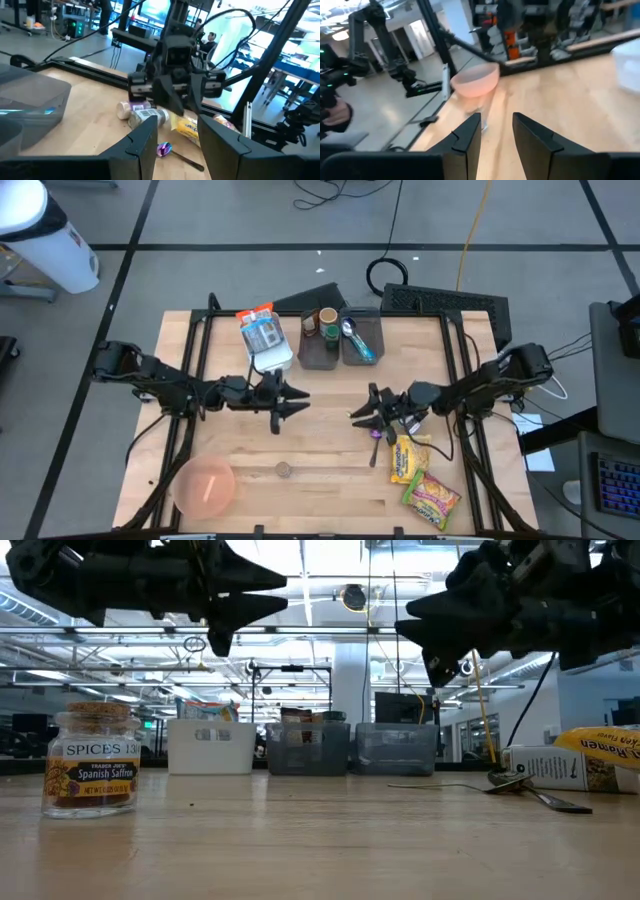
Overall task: Pick & Place Food Item
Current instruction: Put the brown seasoning bottle into the left black bin
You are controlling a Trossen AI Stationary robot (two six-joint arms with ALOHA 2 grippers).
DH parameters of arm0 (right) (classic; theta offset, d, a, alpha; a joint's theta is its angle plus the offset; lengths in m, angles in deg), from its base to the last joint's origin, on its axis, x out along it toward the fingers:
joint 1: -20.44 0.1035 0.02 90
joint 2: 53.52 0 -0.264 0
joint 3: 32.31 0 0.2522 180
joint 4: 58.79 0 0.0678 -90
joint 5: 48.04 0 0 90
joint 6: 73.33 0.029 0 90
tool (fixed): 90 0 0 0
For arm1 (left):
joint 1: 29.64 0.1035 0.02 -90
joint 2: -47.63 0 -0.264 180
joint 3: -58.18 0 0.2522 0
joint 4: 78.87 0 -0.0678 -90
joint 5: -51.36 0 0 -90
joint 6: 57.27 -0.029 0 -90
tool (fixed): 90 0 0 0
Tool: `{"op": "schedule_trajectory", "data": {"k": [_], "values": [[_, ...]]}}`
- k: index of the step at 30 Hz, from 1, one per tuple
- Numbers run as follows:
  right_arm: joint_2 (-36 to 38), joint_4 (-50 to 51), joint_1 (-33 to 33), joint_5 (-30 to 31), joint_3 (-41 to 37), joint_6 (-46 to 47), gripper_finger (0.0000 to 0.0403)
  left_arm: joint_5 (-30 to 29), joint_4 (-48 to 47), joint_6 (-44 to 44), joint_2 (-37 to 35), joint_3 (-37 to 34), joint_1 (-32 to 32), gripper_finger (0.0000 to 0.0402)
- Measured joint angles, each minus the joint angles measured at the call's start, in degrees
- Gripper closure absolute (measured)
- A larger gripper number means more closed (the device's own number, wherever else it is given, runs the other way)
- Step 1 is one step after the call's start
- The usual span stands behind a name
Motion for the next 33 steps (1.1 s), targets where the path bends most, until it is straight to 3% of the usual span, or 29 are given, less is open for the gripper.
{"op": "schedule_trajectory", "data": {"k": [10, 16, 19, 21, 26, 30, 33], "values": [[-3.6, -0.2, 7.5, 12.7, 0.4, 4.0, 0.0296, -0.7, -1.3, -2.0, 0.0, 1.2, -4.0, 0.0254], [-3.7, -0.7, 9.3, 14.7, 0.4, 2.6, 0.0295, -0.9, -6.6, -10.2, 0.0, 1.2, -4.6, 0.0254], [-3.7, -1.1, 8.6, 14.7, 0.8, 0.1, 0.0295, -0.3, -11.2, -10.1, 0.0, 1.2, -3.5, 0.0254], [-3.7, -1.1, 7.2, 14.5, 1.7, -1.0, 0.0295, 3.4, -15.5, -6.4, 0.0, 1.2, -2.3, 0.0254], [-3.7, 1.8, 3.8, 13.3, 4.0, -1.7, 0.0289, 21.4, -22.6, 3.5, 0.0, 1.2, -1.0, 0.0254], [-3.7, 5.6, 2.3, 10.3, 5.7, -1.2, 0.0259, 27.5, -23.1, 9.1, 0.0, 2.3, -2.3, 0.0254], [-3.7, 6.5, 1.9, 8.5, 6.6, -1.4, 0.0229, 29.6, -23.0, 8.4, 0.0, 5.1, -4.0, 0.0254]]}}
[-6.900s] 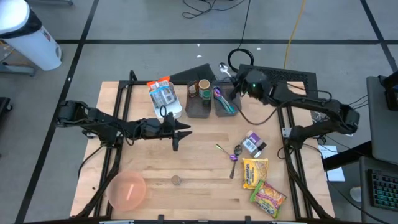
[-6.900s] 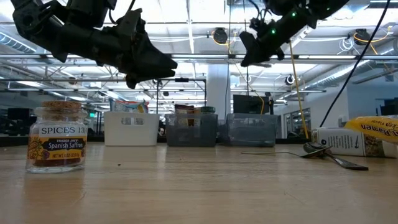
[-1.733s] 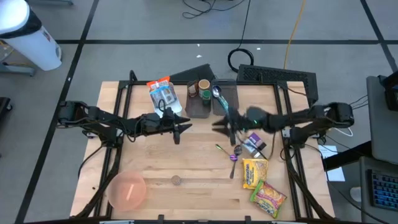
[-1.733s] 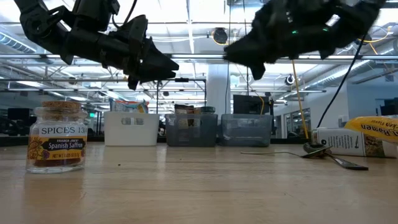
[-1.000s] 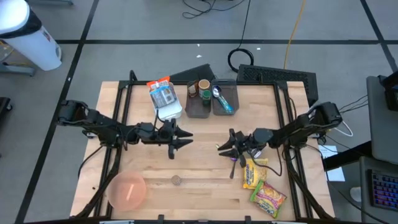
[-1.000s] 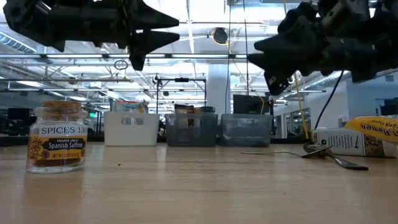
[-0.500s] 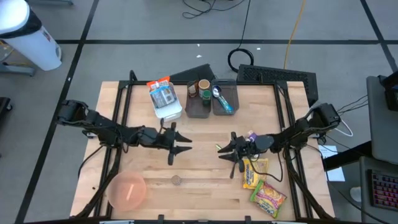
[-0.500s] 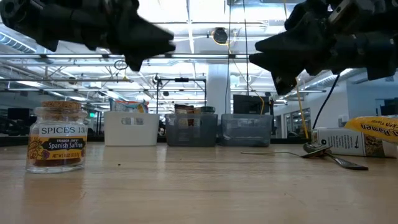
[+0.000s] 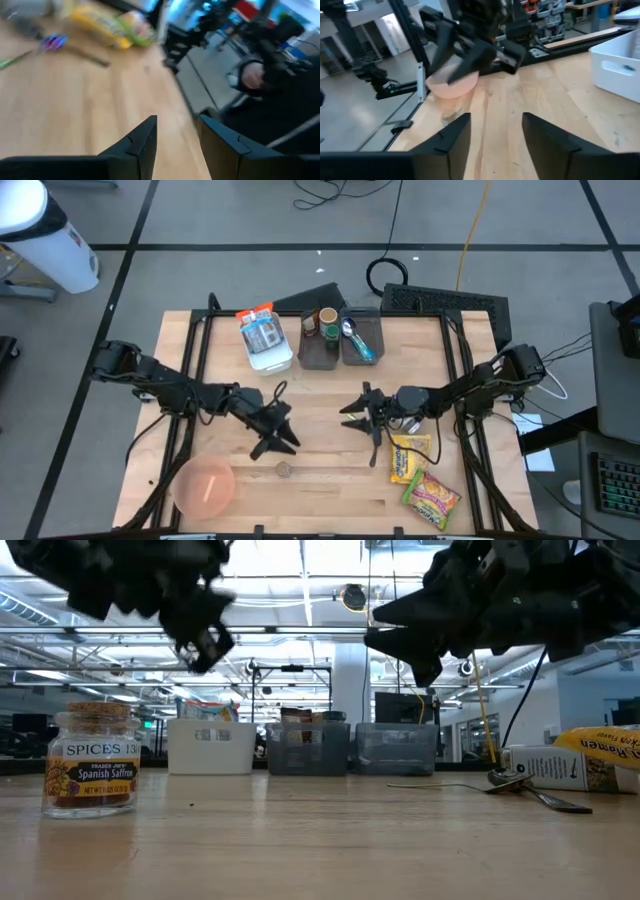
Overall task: Pick & Place Food Item
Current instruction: Put the brown seasoning bottle into the left black bin
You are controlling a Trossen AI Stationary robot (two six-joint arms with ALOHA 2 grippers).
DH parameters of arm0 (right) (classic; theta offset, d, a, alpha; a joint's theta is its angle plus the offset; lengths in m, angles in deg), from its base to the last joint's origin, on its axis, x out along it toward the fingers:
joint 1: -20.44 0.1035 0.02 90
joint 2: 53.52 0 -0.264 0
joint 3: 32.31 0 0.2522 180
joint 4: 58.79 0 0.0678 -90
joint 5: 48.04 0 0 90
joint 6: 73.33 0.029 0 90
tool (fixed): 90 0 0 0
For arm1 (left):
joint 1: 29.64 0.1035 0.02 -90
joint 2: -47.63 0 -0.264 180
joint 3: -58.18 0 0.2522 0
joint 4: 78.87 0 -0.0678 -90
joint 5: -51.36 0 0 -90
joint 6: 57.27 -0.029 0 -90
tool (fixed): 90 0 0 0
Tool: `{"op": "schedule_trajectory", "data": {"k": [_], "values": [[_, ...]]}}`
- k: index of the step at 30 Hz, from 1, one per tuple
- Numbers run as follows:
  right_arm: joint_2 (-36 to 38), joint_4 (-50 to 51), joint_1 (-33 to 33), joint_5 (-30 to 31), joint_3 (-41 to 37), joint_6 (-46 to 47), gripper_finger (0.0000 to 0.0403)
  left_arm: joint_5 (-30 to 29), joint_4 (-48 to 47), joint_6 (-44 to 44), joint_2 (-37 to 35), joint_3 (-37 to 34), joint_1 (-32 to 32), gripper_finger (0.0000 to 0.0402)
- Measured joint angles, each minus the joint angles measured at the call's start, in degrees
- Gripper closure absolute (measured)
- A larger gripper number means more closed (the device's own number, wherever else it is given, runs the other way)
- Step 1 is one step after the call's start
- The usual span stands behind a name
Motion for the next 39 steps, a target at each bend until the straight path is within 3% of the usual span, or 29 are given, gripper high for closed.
{"op": "schedule_trajectory", "data": {"k": [6, 11, 16, 22, 27, 33, 39], "values": [[0.0, 0.1, 0.1, -0.2, 0.2, 0.6, 0.0176, -0.2, -0.1, -7.0, 0.0, 7.1, -0.9, 0.0250], [0.0, 0.7, 0.6, -0.3, 0.2, 2.6, 0.0151, 0.3, -4.7, -7.6, 0.0, 11.5, -0.7, 0.0210], [0.0, 1.2, 1.8, -0.3, 0.2, 2.8, 0.0142, -0.1, -19.9, -10.7, 0.0, 16.2, -1.1, 0.0152], [0.0, 1.2, 3.3, -0.2, 0.2, 1.8, 0.0144, -13.3, -40.6, -13.6, 0.0, 23.0, -5.9, 0.0122], [0.0, 1.7, 3.6, -0.2, 0.2, 1.7, 0.0140, -18.2, -47.2, -8.6, 0.0, 25.0, -10.5, 0.0126], [0.0, 2.1, 3.6, -0.2, 0.2, 1.7, 0.0140, -18.3, -48.4, -0.1, 3.1, 25.0, -14.9, 0.0128], [0.0, 3.5, 3.6, -0.2, 0.2, 1.7, 0.0140, -18.2, -47.9, 0.9, 9.7, 25.0, -16.9, 0.0128]]}}
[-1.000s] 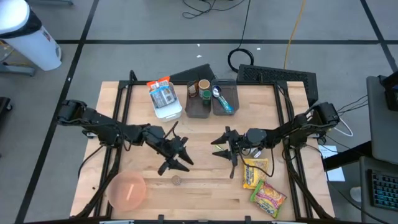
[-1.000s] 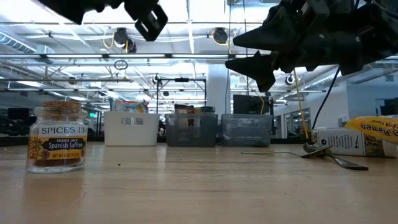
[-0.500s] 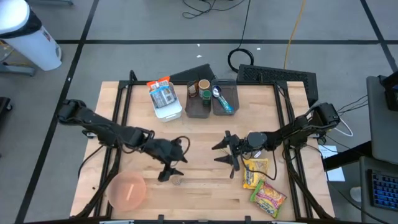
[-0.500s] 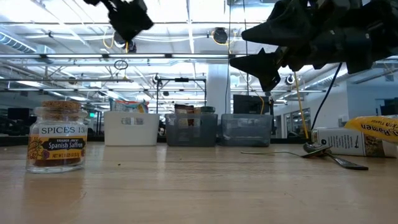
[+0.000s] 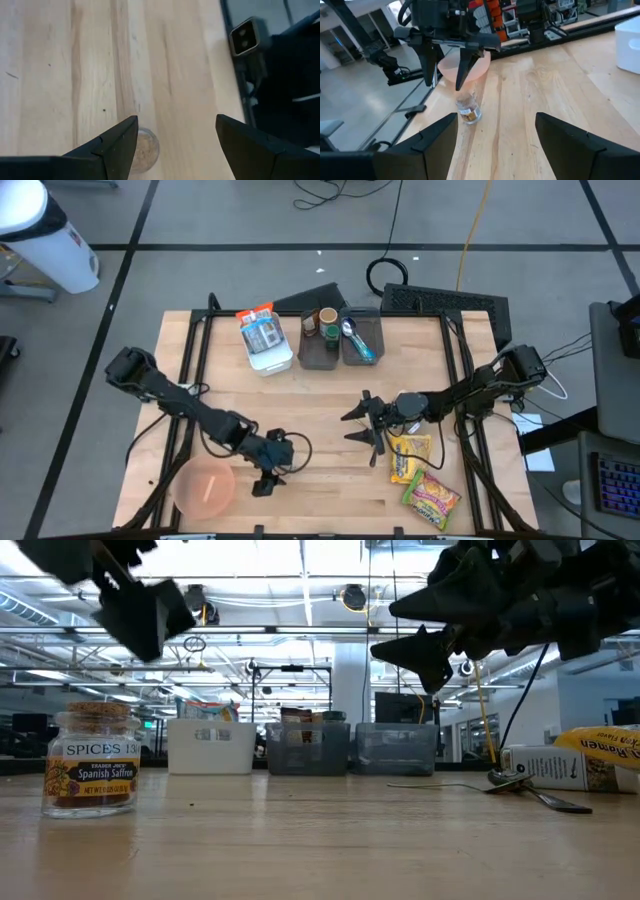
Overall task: Pick & Place Food Item
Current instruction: Put the brown seasoning bottle into the left black bin
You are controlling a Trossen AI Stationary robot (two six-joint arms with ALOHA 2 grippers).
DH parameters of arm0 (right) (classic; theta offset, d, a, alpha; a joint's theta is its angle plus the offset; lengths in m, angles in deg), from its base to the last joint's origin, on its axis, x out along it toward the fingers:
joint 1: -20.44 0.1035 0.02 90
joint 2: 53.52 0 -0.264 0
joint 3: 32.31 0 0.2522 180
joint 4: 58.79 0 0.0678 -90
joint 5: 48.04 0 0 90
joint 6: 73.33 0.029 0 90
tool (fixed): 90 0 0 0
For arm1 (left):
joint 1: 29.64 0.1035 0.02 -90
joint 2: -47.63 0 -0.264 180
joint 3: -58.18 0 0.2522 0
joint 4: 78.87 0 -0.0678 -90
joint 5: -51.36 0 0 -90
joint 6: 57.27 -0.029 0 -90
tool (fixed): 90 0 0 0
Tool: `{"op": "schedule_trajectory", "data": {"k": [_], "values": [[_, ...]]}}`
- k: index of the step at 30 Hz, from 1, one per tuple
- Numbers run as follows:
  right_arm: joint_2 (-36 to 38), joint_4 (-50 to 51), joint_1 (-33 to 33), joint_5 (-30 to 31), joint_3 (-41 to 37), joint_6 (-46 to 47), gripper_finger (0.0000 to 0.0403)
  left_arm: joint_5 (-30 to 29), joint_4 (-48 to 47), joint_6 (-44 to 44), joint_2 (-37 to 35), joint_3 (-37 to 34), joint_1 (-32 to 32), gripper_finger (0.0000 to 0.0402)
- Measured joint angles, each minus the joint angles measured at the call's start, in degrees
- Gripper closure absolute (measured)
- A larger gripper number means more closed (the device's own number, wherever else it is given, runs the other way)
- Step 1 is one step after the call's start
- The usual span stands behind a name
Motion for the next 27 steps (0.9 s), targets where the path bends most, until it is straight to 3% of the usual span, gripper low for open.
{"op": "schedule_trajectory", "data": {"k": [27], "values": [[0.0, 1.8, -0.1, 0.0, 0.0, -0.2, 0.0142, 0.3, -2.4, -0.5, 1.0, 0.0, 1.3, 0.0128]]}}
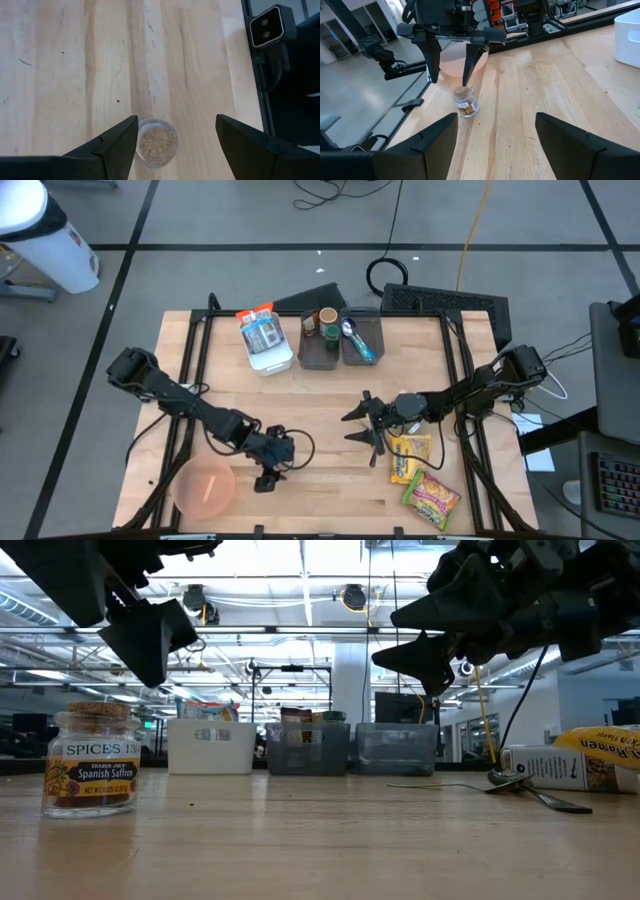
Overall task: Pick & Place Food Item
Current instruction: Put the brown seasoning bottle into the left black bin
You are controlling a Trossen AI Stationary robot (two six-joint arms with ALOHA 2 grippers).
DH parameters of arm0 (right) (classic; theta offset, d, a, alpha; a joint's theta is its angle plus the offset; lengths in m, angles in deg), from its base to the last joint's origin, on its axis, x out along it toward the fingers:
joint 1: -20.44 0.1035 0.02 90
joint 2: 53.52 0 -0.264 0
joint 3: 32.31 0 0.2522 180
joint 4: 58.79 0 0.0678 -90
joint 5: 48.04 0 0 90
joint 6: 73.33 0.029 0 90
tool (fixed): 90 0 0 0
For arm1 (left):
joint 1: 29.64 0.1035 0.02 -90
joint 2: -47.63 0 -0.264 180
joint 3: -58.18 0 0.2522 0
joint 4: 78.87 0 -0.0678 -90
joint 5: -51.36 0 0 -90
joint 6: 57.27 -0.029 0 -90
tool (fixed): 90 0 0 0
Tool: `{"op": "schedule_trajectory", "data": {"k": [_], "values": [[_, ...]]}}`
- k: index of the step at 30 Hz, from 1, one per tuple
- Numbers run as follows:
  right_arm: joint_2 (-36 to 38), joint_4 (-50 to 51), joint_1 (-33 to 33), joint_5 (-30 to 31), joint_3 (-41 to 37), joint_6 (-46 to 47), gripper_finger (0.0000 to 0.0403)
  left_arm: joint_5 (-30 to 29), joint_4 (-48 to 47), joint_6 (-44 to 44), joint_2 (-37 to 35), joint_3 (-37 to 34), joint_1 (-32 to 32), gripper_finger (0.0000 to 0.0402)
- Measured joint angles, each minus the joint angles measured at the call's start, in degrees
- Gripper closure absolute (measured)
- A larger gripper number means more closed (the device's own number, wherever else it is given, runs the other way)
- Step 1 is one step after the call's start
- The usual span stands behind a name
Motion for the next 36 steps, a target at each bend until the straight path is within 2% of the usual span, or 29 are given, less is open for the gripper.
{"op": "schedule_trajectory", "data": {"k": [13, 36], "values": [[0.0, 0.4, 0.0, 0.0, 0.0, 0.0, 0.0142, -3.0, -2.4, -3.2, 2.7, 0.0, -0.5, 0.0128], [0.0, 1.3, 0.0, 0.0, 0.0, 0.0, 0.0142, -3.0, -3.3, -4.5, 6.1, 0.0, -0.7, 0.0128]]}}
